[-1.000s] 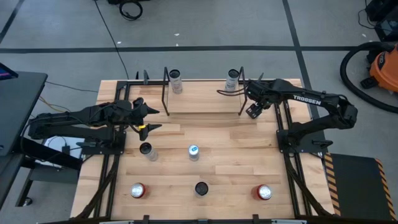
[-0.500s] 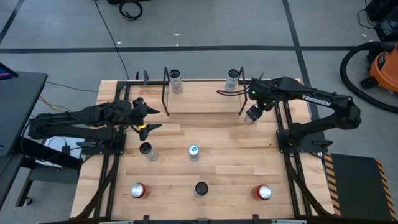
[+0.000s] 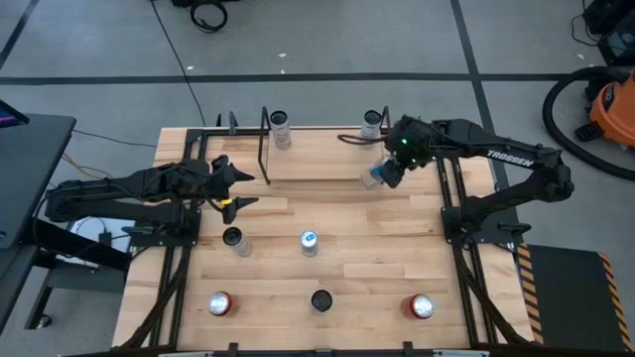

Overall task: Place canned beverage on shelf
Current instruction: Put the top blue soda can on the shelf, then put the right red soda can on the shelf

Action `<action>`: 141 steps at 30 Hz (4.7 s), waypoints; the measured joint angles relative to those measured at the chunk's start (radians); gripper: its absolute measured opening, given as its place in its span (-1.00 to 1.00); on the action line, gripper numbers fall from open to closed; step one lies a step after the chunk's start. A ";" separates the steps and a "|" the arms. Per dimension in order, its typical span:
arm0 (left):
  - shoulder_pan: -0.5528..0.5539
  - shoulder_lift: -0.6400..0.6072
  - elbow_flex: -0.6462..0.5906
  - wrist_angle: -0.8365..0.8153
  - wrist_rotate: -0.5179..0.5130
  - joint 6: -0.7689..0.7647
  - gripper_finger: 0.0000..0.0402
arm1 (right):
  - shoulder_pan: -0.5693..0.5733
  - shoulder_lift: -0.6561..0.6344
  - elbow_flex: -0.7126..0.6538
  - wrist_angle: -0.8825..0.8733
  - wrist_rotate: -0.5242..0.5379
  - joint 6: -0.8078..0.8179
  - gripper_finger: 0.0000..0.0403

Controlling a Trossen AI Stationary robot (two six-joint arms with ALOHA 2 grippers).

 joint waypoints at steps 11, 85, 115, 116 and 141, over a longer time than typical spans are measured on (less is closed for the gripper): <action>0.000 0.000 0.000 0.009 0.000 0.000 0.55 | -0.078 0.243 0.312 0.068 0.080 -0.252 0.24; 0.000 0.000 0.000 -0.003 0.000 -0.026 0.55 | -0.285 0.699 0.571 0.102 -0.036 -0.590 0.48; 0.000 0.000 0.000 -0.008 0.000 -0.026 0.55 | -0.286 0.699 0.656 -0.087 -0.064 -0.482 0.48; 0.000 0.000 0.000 -0.008 0.000 -0.026 0.55 | -0.286 0.699 0.656 -0.087 -0.064 -0.482 0.48; 0.000 0.000 0.000 -0.008 0.000 -0.026 0.55 | -0.297 0.711 0.655 -0.082 -0.063 -0.430 0.48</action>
